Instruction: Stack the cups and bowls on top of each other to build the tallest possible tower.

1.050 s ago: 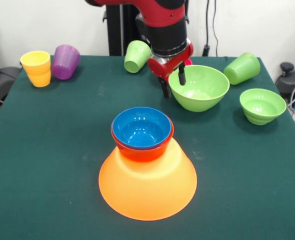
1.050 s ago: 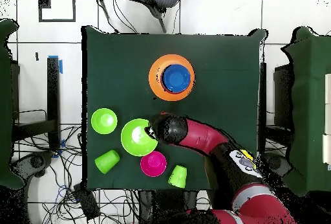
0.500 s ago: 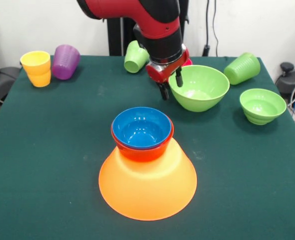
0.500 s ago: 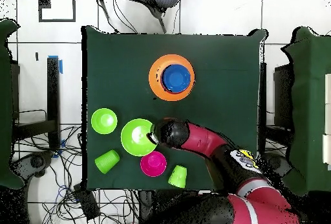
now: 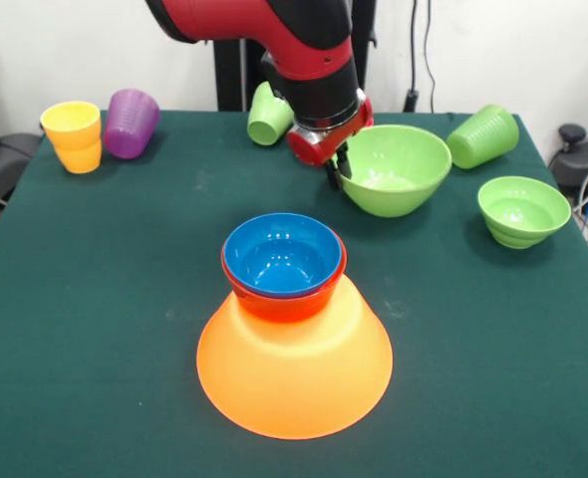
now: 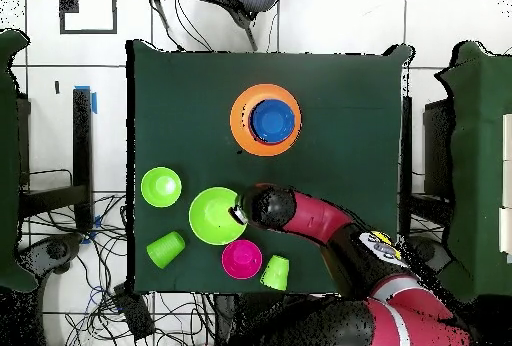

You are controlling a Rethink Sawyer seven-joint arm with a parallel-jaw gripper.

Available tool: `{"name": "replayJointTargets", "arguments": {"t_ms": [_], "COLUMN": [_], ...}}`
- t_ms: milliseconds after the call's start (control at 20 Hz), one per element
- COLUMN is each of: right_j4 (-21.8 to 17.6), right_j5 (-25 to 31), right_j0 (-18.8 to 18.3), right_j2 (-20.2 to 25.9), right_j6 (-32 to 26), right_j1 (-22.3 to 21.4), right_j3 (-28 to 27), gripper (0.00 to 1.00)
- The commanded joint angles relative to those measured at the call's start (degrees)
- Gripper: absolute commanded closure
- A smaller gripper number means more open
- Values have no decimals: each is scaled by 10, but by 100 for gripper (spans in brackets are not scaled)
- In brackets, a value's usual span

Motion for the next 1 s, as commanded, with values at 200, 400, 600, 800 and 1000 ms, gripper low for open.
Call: {"name": "replayJointTargets", "arguments": {"t_ms": [200,400,600,800,1000], "right_j4": [-37,-39,-34,-24,-16], "right_j5": [-3,-5,12,100,192], "right_j0": [-11,-10,-6,-15,-20], "right_j2": [51,53,52,55,56], "right_j6": [59,64,68,44,16], "right_j1": [22,21,1,-98,-166], "right_j3": [-10,-10,-10,7,-14], "gripper": [100,100,100,100,100]}}
